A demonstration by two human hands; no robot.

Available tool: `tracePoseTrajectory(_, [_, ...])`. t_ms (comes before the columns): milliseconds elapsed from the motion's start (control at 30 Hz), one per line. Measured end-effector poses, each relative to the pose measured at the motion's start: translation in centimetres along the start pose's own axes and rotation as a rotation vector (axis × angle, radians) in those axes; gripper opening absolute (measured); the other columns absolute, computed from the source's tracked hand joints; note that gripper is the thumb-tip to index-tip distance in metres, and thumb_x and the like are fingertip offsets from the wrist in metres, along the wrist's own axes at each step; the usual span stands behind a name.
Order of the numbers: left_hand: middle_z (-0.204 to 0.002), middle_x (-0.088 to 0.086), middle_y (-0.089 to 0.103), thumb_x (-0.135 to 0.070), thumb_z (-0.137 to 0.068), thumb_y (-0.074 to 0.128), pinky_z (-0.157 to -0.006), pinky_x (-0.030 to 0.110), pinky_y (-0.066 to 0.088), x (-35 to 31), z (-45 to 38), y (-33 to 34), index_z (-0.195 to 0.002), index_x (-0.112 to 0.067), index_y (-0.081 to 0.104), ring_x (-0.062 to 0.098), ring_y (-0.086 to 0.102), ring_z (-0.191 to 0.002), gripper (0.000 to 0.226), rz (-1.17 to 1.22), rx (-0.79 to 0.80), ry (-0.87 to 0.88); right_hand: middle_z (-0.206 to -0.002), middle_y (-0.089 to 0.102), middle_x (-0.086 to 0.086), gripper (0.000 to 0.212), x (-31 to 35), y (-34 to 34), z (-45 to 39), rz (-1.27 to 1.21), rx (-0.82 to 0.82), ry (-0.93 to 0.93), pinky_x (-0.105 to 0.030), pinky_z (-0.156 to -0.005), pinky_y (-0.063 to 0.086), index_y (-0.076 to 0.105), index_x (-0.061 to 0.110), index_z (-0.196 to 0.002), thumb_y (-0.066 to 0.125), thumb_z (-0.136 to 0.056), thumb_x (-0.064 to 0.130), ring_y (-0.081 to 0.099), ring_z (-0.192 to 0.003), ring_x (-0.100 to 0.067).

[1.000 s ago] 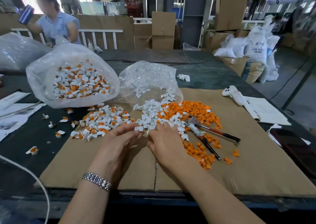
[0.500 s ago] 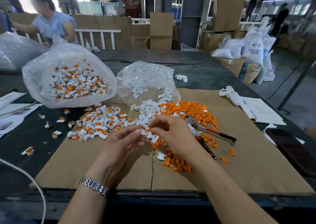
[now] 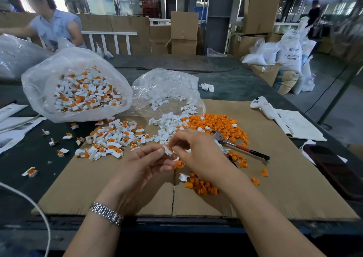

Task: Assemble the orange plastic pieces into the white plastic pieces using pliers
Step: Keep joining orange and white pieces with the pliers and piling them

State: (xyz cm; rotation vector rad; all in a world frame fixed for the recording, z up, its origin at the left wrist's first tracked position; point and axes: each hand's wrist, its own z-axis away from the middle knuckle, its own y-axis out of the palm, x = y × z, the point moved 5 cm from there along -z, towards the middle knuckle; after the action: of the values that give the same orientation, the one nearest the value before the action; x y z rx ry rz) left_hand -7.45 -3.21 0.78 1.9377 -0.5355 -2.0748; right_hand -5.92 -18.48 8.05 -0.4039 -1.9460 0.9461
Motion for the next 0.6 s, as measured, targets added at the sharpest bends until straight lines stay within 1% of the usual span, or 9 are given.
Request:
tracePoseTrajectory(67, [-0.109, 0.028, 0.074, -0.006, -0.084, 0.072, -0.079, 0.028, 0.062, -0.2, 0.2, 0.2, -0.109, 0.0, 0.077, 0.032, 0.075, -0.095, 0.026, -0.051, 0.021, 0.017, -0.095, 0.065, 0.007, 0.012, -0.1, -0.3, 0.2, -0.039, -0.017, 0.015, -0.033, -0.085, 0.052, 0.072, 0.023, -0.099, 0.064, -0.094, 0.015, 0.059, -0.086, -0.005])
tracePoseTrajectory(100, [-0.11, 0.027, 0.074, -0.005, -0.083, 0.074, -0.081, 0.028, 0.061, -0.4, 0.3, 0.2, -0.109, -0.002, 0.078, 0.031, 0.075, -0.097, 0.026, -0.081, 0.01, 0.035, -0.093, 0.066, 0.008, 0.012, -0.1, -0.2, 0.2, -0.066, -0.017, 0.028, -0.033, -0.084, 0.053, 0.072, 0.024, -0.097, 0.065, -0.093, 0.015, 0.06, -0.086, -0.005])
tracePoseTrajectory(167, [-0.103, 0.023, 0.076, -0.006, -0.079, 0.075, -0.078, 0.025, 0.061, -0.8, 0.3, 0.3, -0.104, -0.006, 0.081, 0.025, 0.076, -0.091, 0.025, -0.132, -0.019, 0.07, -0.089, 0.069, 0.008, 0.01, -0.1, 0.0, 0.3, -0.131, -0.028, 0.069, -0.034, -0.082, 0.056, 0.072, 0.023, -0.095, 0.067, -0.092, 0.015, 0.064, -0.085, -0.006])
tracePoseTrajectory(233, [-0.095, 0.021, 0.077, -0.009, -0.076, 0.076, -0.073, 0.022, 0.06, -1.1, 0.4, 0.6, -0.1, -0.009, 0.083, 0.021, 0.076, -0.083, 0.025, -0.135, -0.03, 0.086, -0.085, 0.07, 0.005, 0.009, -0.3, 0.0, 0.4, -0.2, -0.055, 0.119, -0.035, -0.08, 0.057, 0.073, 0.021, -0.095, 0.067, -0.091, 0.015, 0.066, -0.082, -0.009])
tracePoseTrajectory(300, [-0.092, 0.02, 0.077, -0.013, -0.071, 0.081, -0.071, 0.023, 0.06, -1.1, 0.5, 0.7, -0.096, -0.01, 0.083, 0.023, 0.077, -0.08, 0.026, -0.075, -0.043, 0.093, -0.085, 0.07, 0.004, 0.01, -0.4, -0.1, 0.5, -0.288, -0.05, 0.136, -0.031, -0.078, 0.058, 0.074, 0.02, -0.098, 0.069, -0.091, 0.014, 0.066, -0.081, -0.009])
tracePoseTrajectory(367, [-0.091, 0.02, 0.077, -0.012, -0.071, 0.081, -0.069, 0.023, 0.061, -0.9, 0.7, 0.5, -0.096, -0.008, 0.082, 0.023, 0.076, -0.078, 0.025, 0.02, -0.042, 0.081, -0.089, 0.069, 0.005, 0.017, -0.3, -0.3, 0.8, -0.353, -0.001, 0.114, -0.026, -0.08, 0.057, 0.073, 0.021, -0.106, 0.072, -0.091, 0.015, 0.066, -0.084, -0.009])
tracePoseTrajectory(433, [-0.092, 0.021, 0.076, -0.008, -0.078, 0.075, -0.068, 0.023, 0.062, -0.7, 0.8, 0.4, -0.099, -0.004, 0.081, 0.023, 0.077, -0.077, 0.022, 0.076, -0.029, 0.047, -0.092, 0.068, 0.005, 0.022, -0.3, -0.4, 1.1, -0.342, 0.029, 0.088, -0.027, -0.084, 0.057, 0.072, 0.023, -0.111, 0.073, -0.09, 0.015, 0.066, -0.087, -0.009])
tracePoseTrajectory(533, [-0.097, 0.025, 0.075, -0.004, -0.082, 0.072, -0.069, 0.024, 0.062, -0.5, 0.7, 0.4, -0.104, -0.001, 0.079, 0.025, 0.077, -0.08, 0.023, 0.092, -0.03, 0.02, -0.092, 0.068, 0.008, 0.02, -0.2, -0.6, 1.3, -0.269, -0.004, 0.05, -0.029, -0.085, 0.055, 0.073, 0.023, -0.11, 0.072, -0.092, 0.016, 0.064, -0.088, -0.007])
tracePoseTrajectory(600, [-0.099, 0.028, 0.075, -0.001, -0.081, 0.073, -0.069, 0.026, 0.063, -0.4, 0.7, 0.3, -0.104, 0.0, 0.078, 0.03, 0.078, -0.082, 0.024, 0.124, -0.047, 0.019, -0.094, 0.065, 0.011, 0.019, 0.2, -0.6, 1.4, -0.214, -0.027, 0.007, -0.026, -0.086, 0.053, 0.073, 0.023, -0.109, 0.07, -0.093, 0.013, 0.062, -0.089, -0.005])
